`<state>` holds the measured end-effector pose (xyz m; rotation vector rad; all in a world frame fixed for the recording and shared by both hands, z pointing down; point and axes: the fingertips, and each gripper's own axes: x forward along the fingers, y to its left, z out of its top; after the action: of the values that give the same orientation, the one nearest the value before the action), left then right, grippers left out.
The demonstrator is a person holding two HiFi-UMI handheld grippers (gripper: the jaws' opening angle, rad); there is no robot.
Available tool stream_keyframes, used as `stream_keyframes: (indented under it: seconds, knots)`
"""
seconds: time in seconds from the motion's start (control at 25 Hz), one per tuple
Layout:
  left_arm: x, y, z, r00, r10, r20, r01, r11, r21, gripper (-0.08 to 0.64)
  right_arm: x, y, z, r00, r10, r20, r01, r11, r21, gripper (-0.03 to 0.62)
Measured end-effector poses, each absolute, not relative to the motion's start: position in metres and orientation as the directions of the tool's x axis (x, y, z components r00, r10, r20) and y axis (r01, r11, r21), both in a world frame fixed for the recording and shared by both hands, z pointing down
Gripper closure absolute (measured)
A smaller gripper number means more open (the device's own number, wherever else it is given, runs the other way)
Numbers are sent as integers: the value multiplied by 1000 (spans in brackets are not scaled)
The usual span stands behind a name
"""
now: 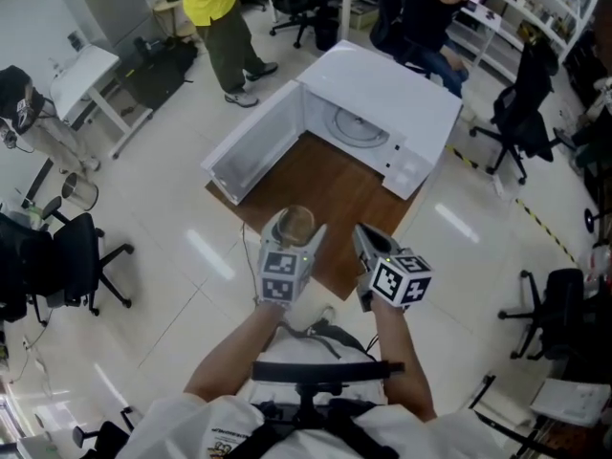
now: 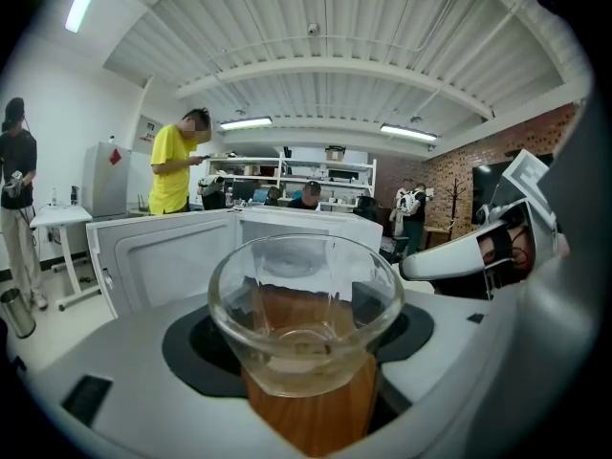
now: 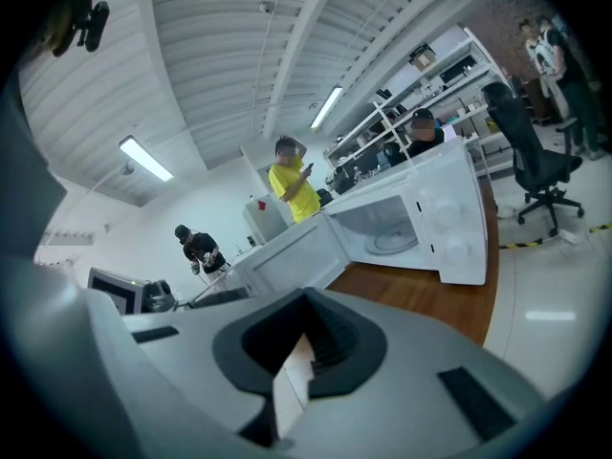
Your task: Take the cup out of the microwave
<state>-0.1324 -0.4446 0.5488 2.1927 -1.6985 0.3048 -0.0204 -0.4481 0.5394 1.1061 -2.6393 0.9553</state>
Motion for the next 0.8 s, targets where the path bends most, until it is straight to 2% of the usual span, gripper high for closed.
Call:
stream_keyframes:
  seconds: [0.48,0.8]
  knots:
    - [-148,-410,538,348,-857,380,-938,-320,136,212,-42,-408,526,-648,-682,338,-744,471,-474,580]
    - [-148,-399,540,376,-841,389,-926,-339,163,212,-26,-391,517,-589,-731,345,-787,422,-451,580]
